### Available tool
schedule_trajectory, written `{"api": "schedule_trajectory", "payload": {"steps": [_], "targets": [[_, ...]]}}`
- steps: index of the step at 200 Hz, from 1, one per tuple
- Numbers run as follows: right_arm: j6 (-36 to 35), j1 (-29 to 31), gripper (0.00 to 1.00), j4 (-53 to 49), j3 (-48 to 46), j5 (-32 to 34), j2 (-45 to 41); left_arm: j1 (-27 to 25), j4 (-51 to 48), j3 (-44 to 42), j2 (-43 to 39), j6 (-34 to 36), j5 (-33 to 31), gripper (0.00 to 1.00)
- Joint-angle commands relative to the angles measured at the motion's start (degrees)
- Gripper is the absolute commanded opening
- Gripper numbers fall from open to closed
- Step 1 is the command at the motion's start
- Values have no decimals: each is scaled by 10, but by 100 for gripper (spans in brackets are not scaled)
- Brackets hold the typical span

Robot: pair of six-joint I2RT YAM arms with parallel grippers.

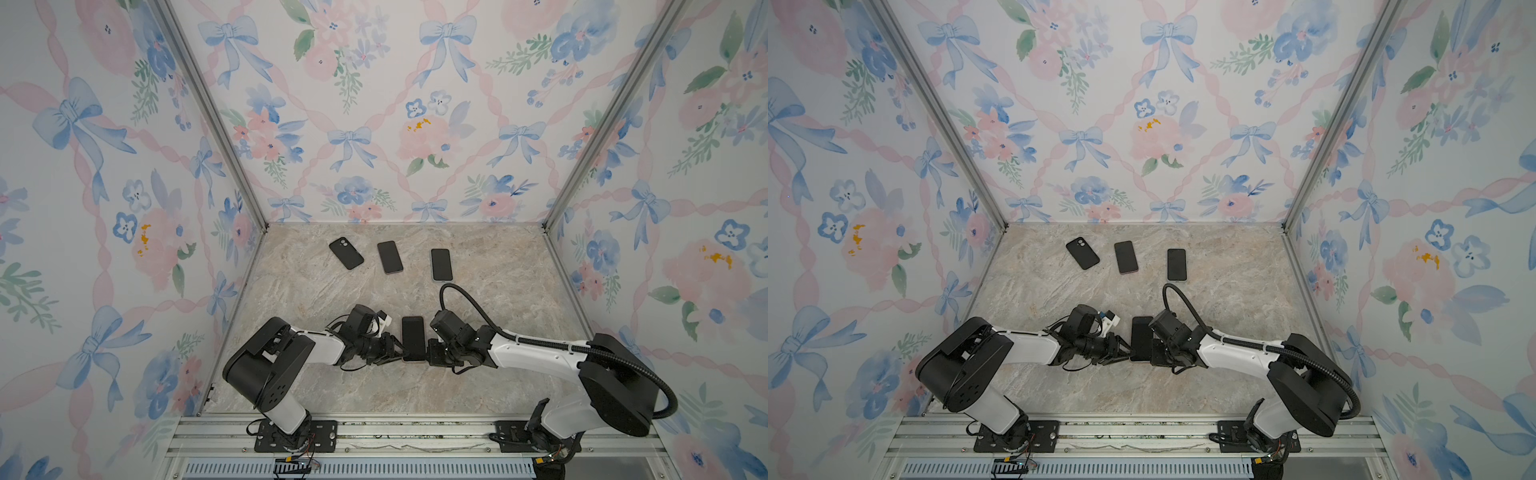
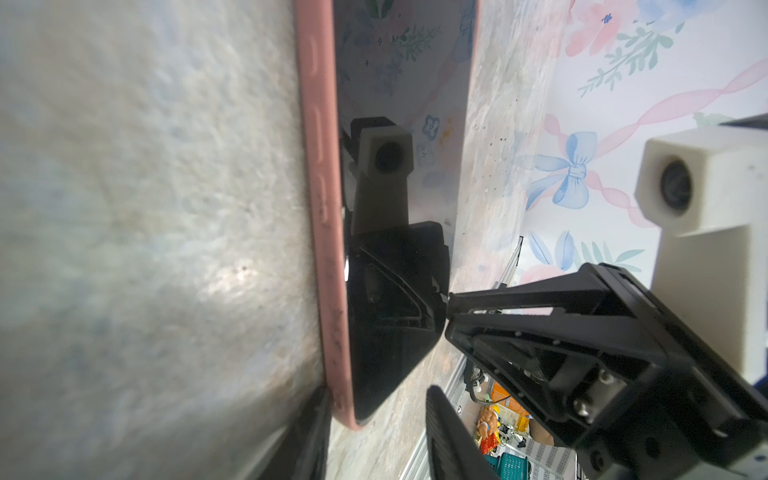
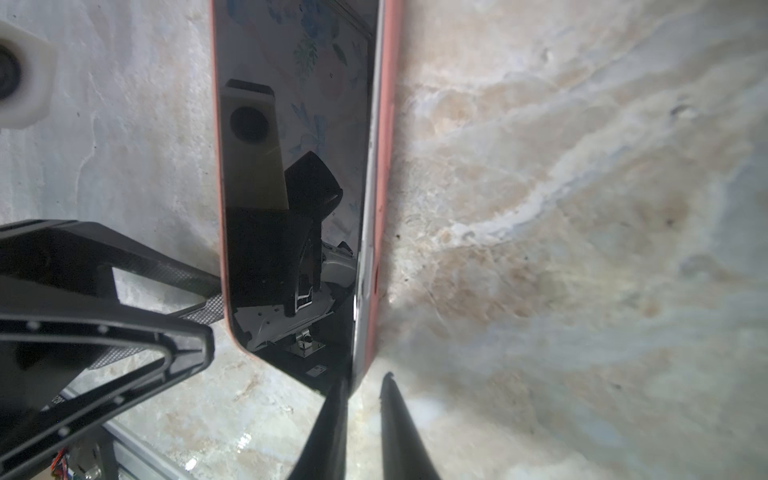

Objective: Put the phone into the phone case
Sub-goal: 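Press the phone's long edge into the pink case rim with both grippers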

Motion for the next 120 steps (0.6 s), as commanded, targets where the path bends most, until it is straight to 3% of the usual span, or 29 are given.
{"api": "schedule_trajectory", "payload": {"steps": [1,120], "targets": [[-11,-5,18,-3,1,-3,6,-1,-25,-13,12,8,-12,40],[-9,7,9,40,6,-38,57,-3,-26,-9,13,12,-11,40]]}}
